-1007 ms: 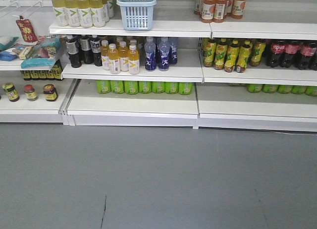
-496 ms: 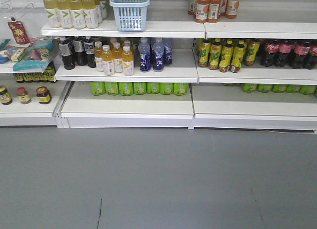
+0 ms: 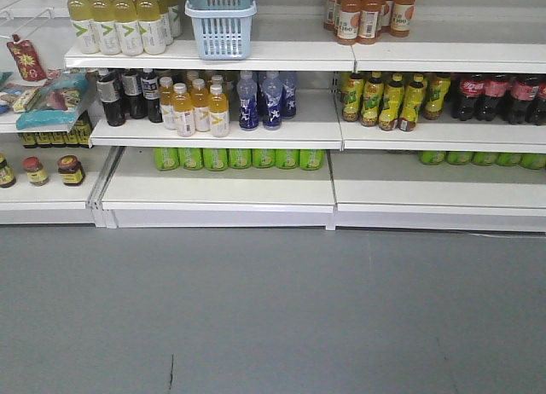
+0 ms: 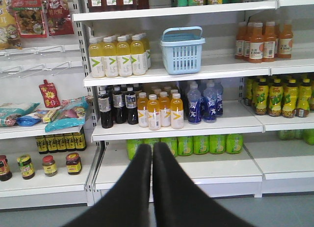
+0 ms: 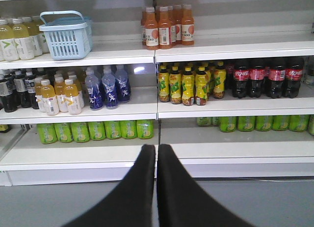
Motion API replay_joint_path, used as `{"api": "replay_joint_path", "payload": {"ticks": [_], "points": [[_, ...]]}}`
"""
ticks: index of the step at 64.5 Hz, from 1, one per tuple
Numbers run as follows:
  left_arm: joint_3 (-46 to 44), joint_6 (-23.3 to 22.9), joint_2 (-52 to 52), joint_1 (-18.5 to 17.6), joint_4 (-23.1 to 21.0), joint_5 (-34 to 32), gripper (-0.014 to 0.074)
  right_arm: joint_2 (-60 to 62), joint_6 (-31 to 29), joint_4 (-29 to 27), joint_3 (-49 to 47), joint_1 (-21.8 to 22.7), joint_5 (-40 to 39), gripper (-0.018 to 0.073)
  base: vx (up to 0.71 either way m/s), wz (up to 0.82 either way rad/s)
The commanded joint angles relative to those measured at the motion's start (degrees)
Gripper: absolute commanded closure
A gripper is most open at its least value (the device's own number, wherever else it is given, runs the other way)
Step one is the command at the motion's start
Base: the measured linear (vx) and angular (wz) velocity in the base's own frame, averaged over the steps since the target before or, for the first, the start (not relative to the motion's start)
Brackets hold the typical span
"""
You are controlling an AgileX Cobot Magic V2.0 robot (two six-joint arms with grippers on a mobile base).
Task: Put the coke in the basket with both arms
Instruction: 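Drive the base toward the shelf holding the light-blue basket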
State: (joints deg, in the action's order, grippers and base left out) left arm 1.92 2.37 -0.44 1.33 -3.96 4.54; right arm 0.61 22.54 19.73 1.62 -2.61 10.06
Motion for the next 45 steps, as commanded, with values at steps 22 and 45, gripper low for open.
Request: {"api": "replay_joint_path", "payload": {"ticks": [22, 45], "points": [[-0.01, -0.43, -1.07, -0.38, -0.68, -3.89, 0.0603, 1.01, -0.39, 0.58, 0.61, 0.32, -4.09, 0.0564, 0.09, 0.08], [-0.01, -0.43, -1.07, -0.38, -0.68, -3.89, 0.0603, 1.01, -0.39, 0.58, 0.61, 0.32, -4.09, 0.0564, 0.09, 0.0]]}}
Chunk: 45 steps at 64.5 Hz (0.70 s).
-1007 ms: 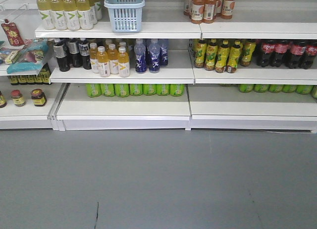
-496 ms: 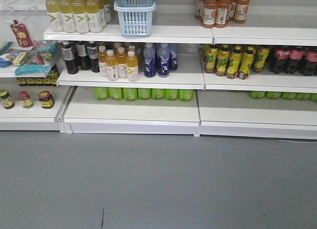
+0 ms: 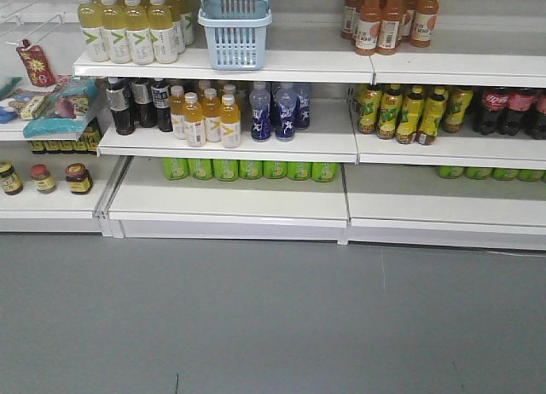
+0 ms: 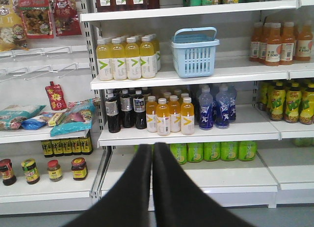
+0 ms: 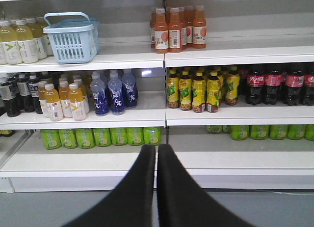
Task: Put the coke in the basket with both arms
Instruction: 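Drive the base toward the shelf holding the light-blue basket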
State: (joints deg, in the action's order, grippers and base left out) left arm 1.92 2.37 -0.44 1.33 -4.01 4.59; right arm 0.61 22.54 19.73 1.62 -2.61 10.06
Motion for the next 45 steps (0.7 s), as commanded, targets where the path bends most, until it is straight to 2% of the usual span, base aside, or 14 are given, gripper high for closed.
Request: {"api": "replay_joint_path", "payload": {"ticks": [1, 45], "points": [[-0.01, -0.43, -1.07, -0.38, -0.63, -3.93, 0.0603, 1.01, -0.39, 0.58, 0.61, 0.32, -4.09, 0.0564, 0.1, -0.01], [-0.01, -0.43, -1.07, -0.38, -0.63, -3.93, 0.0603, 1.01, -0.39, 0.58, 0.61, 0.32, -4.09, 0.0564, 0.13, -0.04]]}}
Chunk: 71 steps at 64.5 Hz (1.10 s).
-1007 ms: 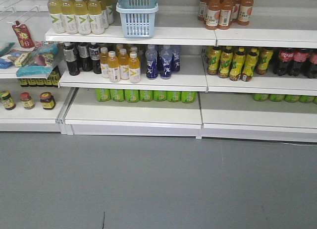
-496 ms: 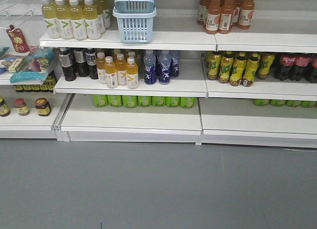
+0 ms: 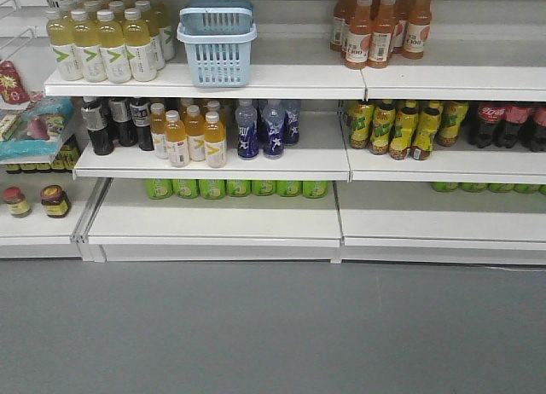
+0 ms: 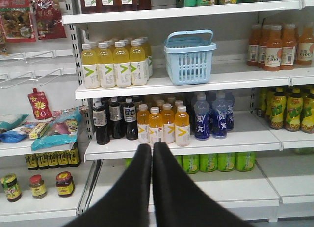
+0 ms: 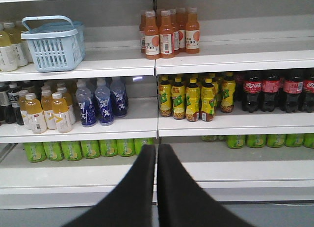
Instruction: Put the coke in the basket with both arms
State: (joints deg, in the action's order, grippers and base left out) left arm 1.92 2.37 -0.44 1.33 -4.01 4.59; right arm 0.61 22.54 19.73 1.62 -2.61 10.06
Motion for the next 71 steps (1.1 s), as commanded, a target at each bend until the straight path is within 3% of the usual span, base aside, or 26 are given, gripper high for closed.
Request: {"api": "replay_joint_path", "payload": {"ticks": [1, 71], "points": [[-0.01, -0.43, -1.07, -0.38, -0.63, -3.93, 0.0603, 1.01, -0.39, 0.58, 0.61, 0.32, -4.09, 0.0564, 0.14, -0.04], [-0.01, -0.43, -1.07, -0.38, -0.63, -3.93, 0.0603, 1.01, -0.39, 0.58, 0.61, 0.32, -4.09, 0.0564, 0.18, 0.0]]}}
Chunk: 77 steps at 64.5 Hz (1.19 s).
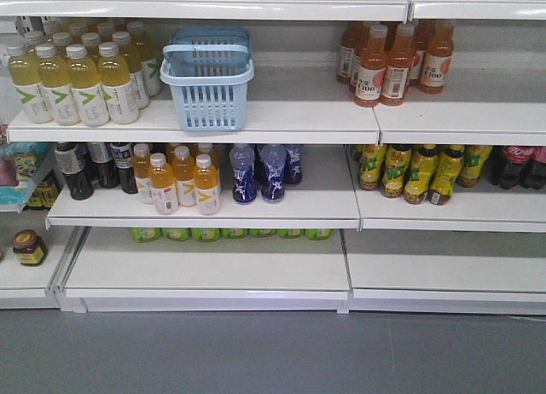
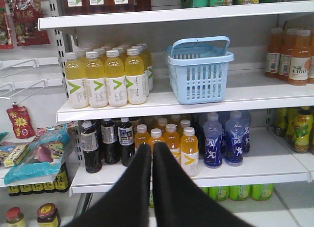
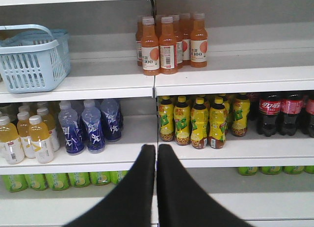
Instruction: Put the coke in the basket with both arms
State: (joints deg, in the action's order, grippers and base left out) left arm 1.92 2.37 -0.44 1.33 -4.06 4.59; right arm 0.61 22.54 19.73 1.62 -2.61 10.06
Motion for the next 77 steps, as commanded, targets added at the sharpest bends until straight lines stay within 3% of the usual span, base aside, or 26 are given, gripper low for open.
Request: {"api": "replay_joint_path", "payload": {"ticks": [1, 77], "points": [[-0.01, -0.43, -1.07, -0.38, -0.58, -3.93, 0.0603, 1.01, -0.39, 0.58, 0.61, 0.32, -4.09, 0.0564, 0.19, -0.02], [-0.01, -0.43, -1.07, -0.38, -0.58, -3.93, 0.0603, 1.01, -0.39, 0.58, 0.61, 0.32, -4.09, 0.0564, 0.14, -0.01]]}}
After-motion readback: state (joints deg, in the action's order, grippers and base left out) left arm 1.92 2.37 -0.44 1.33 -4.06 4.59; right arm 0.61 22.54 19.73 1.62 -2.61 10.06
